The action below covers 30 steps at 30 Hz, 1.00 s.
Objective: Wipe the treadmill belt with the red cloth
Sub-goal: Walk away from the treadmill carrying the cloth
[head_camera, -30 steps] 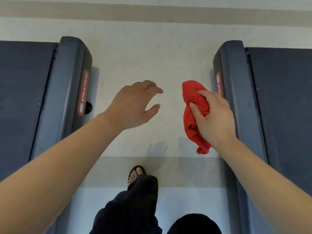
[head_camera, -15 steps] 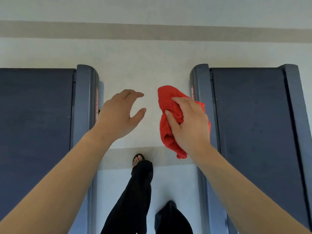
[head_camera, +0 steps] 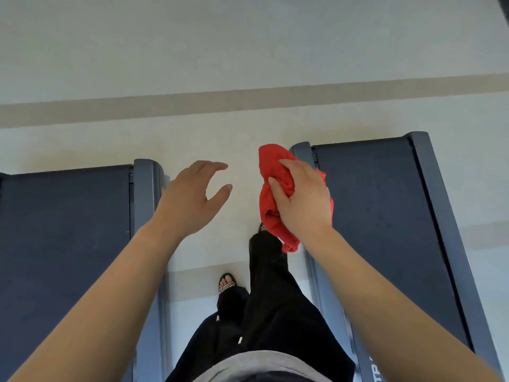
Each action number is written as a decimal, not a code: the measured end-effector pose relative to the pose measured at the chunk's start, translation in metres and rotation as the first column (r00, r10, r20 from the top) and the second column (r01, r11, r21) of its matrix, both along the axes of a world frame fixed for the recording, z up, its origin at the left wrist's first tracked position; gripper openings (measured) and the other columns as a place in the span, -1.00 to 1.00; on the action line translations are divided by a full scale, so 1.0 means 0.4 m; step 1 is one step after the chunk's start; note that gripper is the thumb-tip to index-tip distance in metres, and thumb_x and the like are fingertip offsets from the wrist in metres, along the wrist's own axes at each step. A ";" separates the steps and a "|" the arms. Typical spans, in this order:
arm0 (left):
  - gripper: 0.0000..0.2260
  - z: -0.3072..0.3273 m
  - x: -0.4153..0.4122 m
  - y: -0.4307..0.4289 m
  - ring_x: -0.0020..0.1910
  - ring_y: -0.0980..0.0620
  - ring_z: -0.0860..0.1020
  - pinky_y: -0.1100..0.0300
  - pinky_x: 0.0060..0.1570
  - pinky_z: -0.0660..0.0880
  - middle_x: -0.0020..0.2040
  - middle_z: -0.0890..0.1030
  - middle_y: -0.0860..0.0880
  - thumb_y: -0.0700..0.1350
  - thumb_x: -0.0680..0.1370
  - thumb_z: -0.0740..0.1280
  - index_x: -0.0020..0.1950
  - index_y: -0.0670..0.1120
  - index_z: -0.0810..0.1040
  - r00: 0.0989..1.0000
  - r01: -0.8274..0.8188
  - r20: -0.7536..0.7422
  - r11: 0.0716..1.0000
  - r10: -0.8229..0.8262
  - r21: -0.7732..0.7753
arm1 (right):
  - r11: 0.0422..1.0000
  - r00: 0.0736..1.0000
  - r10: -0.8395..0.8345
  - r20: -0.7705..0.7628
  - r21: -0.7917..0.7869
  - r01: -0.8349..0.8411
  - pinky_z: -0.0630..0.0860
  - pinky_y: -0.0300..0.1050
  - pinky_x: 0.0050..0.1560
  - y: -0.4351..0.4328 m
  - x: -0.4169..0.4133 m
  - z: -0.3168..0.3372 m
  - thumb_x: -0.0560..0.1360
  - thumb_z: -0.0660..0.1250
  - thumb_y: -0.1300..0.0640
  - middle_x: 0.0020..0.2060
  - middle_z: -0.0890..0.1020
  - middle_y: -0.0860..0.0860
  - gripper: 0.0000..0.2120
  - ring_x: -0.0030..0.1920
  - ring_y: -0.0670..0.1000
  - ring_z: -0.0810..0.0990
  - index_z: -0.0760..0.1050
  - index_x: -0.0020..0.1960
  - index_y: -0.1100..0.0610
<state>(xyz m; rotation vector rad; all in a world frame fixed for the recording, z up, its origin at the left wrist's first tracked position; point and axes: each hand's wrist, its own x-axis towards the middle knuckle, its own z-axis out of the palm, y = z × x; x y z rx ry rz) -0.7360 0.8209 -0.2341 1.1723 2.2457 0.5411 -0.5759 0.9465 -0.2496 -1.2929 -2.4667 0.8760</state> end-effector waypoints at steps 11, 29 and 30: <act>-0.62 0.116 -0.236 0.393 0.02 0.04 0.48 0.05 0.11 0.43 0.34 0.41 0.08 0.10 0.56 0.19 0.36 0.08 0.36 0.995 -0.034 -0.089 0.999 0.037 0.033 | 0.960 0.963 0.255 0.091 0.096 -0.263 0.37 0.13 0.23 0.365 -0.240 0.090 0.54 0.20 -0.09 0.24 0.52 -0.04 -0.64 0.22 0.05 0.45 0.43 0.29 -0.01; -0.63 0.114 -1.110 0.425 -0.22 0.15 0.48 0.14 0.03 0.42 0.33 0.42 0.10 0.09 0.55 0.20 0.35 0.08 0.38 0.885 -0.448 -0.111 0.891 0.453 0.066 | 0.787 0.800 0.593 0.093 0.142 -0.600 0.31 0.21 0.30 0.599 -1.312 0.119 0.55 0.18 -0.10 0.28 0.49 -0.06 -0.64 0.27 0.05 0.42 0.41 0.31 -0.03; -0.64 0.122 -1.177 0.443 -0.24 0.16 0.46 0.14 0.02 0.43 0.33 0.42 0.10 0.09 0.56 0.20 0.35 0.08 0.38 0.888 -0.440 -0.116 0.895 0.446 0.071 | 0.787 0.799 0.594 0.089 0.142 -0.601 0.31 0.21 0.30 0.614 -1.373 0.125 0.55 0.17 -0.11 0.28 0.49 -0.06 -0.64 0.27 0.05 0.42 0.41 0.31 -0.03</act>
